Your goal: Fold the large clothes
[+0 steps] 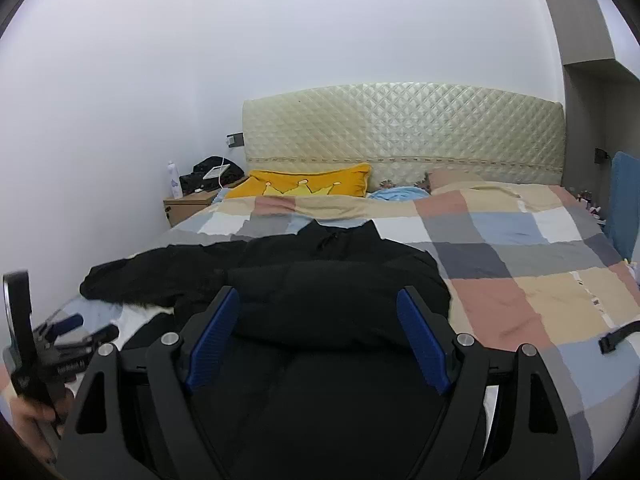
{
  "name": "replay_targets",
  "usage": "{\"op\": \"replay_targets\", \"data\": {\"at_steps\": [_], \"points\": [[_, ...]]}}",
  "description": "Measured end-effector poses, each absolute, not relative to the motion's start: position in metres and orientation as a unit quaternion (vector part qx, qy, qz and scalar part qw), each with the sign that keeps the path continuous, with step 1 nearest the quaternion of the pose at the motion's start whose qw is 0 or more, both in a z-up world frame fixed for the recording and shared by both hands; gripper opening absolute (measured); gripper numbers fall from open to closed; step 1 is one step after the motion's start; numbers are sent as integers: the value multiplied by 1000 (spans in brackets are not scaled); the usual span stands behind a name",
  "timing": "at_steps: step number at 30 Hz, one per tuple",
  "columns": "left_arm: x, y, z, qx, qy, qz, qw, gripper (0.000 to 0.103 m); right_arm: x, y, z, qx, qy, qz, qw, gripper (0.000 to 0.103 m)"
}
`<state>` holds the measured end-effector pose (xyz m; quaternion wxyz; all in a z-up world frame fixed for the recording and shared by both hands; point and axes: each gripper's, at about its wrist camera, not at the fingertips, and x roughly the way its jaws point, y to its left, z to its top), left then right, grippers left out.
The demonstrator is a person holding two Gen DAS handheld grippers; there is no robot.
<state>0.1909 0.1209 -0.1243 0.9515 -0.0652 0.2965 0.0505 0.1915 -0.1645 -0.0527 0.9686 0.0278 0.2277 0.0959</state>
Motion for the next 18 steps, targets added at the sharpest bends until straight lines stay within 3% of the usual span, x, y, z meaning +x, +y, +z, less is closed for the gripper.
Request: {"op": "replay_targets", "data": {"at_steps": [18], "points": [[171, 66, -118, -26, 292, -1, 956, 102, 110, -212, -94, 45, 247, 80, 965, 81]]}}
